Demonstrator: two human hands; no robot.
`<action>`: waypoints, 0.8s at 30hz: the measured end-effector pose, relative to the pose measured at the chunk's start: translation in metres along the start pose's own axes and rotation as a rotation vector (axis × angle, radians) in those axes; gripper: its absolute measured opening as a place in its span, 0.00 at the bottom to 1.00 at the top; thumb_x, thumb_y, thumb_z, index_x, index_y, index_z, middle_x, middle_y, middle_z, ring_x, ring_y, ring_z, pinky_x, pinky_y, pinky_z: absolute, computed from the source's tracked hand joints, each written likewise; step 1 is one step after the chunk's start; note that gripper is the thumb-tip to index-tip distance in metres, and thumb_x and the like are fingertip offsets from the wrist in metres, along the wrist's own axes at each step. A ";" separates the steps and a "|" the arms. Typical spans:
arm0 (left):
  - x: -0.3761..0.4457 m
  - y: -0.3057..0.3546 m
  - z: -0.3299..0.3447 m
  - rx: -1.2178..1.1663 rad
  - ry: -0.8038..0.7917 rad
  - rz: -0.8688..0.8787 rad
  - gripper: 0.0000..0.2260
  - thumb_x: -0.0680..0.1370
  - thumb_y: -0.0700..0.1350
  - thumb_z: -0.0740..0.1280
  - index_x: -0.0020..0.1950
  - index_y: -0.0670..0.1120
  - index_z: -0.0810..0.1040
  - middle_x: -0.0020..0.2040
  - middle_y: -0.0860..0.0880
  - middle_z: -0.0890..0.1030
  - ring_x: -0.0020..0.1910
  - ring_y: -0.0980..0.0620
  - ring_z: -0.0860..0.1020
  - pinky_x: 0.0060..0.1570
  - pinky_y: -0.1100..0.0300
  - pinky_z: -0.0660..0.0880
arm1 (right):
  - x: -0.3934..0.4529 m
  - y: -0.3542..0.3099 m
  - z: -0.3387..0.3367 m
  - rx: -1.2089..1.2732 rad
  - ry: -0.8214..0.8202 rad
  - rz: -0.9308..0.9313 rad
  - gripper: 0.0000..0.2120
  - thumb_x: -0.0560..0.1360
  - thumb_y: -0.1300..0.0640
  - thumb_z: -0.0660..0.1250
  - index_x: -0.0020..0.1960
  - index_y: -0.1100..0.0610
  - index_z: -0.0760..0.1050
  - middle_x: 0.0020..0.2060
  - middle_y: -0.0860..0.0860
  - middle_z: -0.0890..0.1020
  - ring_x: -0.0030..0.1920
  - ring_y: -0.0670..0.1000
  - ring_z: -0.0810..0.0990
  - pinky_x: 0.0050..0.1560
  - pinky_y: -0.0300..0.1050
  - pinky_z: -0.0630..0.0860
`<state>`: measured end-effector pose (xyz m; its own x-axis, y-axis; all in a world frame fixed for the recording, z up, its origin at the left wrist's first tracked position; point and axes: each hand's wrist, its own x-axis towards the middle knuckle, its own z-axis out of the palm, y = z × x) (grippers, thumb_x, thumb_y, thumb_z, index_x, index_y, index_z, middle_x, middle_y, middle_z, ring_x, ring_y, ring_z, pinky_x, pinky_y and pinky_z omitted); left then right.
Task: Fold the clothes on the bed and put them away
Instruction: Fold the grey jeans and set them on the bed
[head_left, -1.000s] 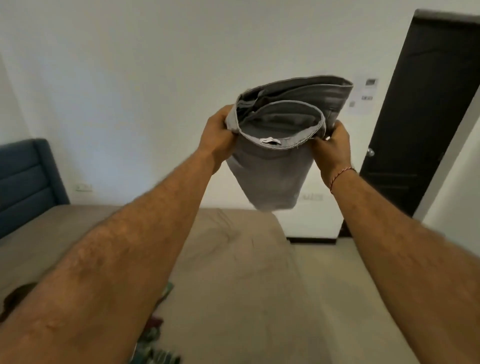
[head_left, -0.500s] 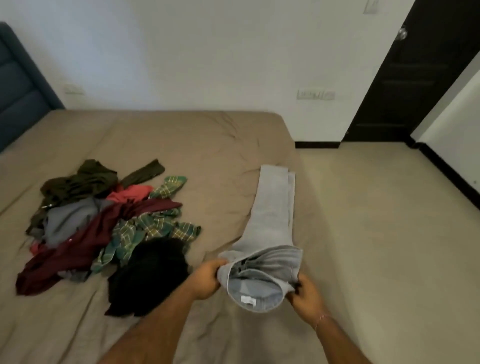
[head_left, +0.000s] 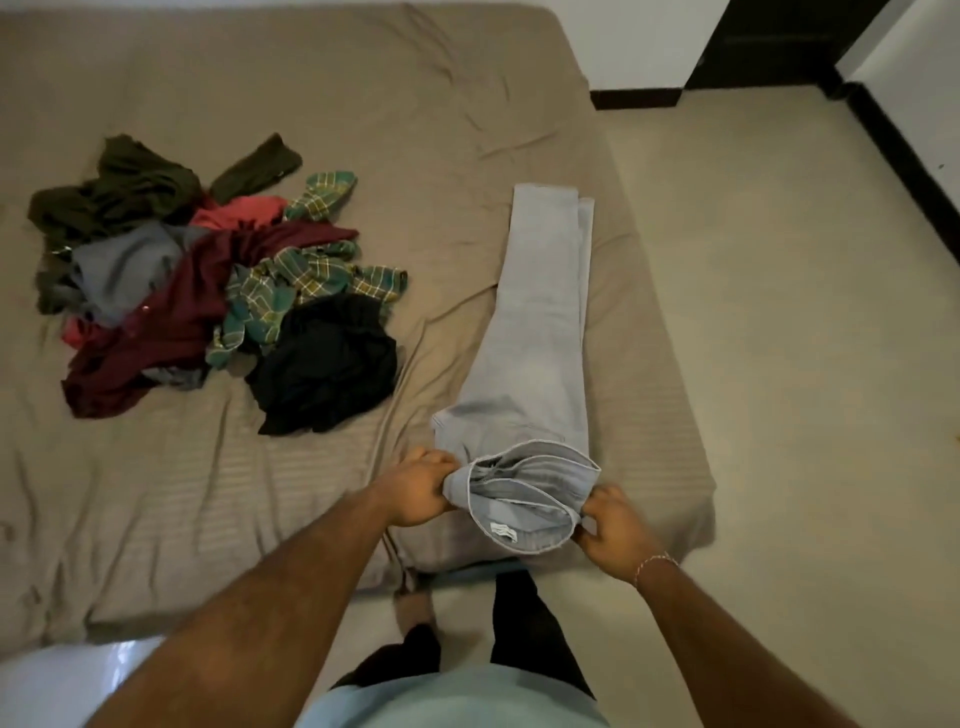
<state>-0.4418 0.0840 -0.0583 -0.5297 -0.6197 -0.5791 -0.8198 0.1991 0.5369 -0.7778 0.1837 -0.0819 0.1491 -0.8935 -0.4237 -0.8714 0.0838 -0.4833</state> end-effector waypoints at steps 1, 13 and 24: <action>-0.003 -0.001 0.005 -0.004 -0.004 -0.026 0.33 0.69 0.73 0.59 0.69 0.58 0.78 0.70 0.56 0.76 0.70 0.50 0.70 0.71 0.49 0.68 | -0.003 0.000 0.005 -0.046 -0.003 -0.028 0.13 0.70 0.43 0.70 0.51 0.47 0.84 0.59 0.48 0.81 0.63 0.54 0.74 0.62 0.50 0.73; 0.052 0.033 0.003 -0.781 0.397 -0.220 0.13 0.75 0.58 0.74 0.53 0.52 0.86 0.47 0.54 0.88 0.50 0.58 0.85 0.51 0.57 0.81 | 0.042 0.028 -0.001 0.543 0.064 0.111 0.22 0.79 0.32 0.61 0.61 0.46 0.79 0.48 0.48 0.86 0.48 0.45 0.84 0.50 0.50 0.82; 0.157 0.032 0.069 -0.160 0.667 -0.687 0.40 0.74 0.55 0.72 0.83 0.49 0.59 0.81 0.41 0.61 0.78 0.38 0.61 0.73 0.40 0.64 | 0.124 0.062 0.047 0.295 0.533 0.523 0.36 0.75 0.56 0.71 0.79 0.61 0.62 0.73 0.63 0.72 0.73 0.65 0.69 0.73 0.58 0.65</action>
<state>-0.5665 0.0449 -0.1742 0.3259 -0.8752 -0.3575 -0.8390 -0.4420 0.3174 -0.7917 0.0983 -0.2004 -0.5525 -0.7904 -0.2646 -0.5960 0.5965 -0.5375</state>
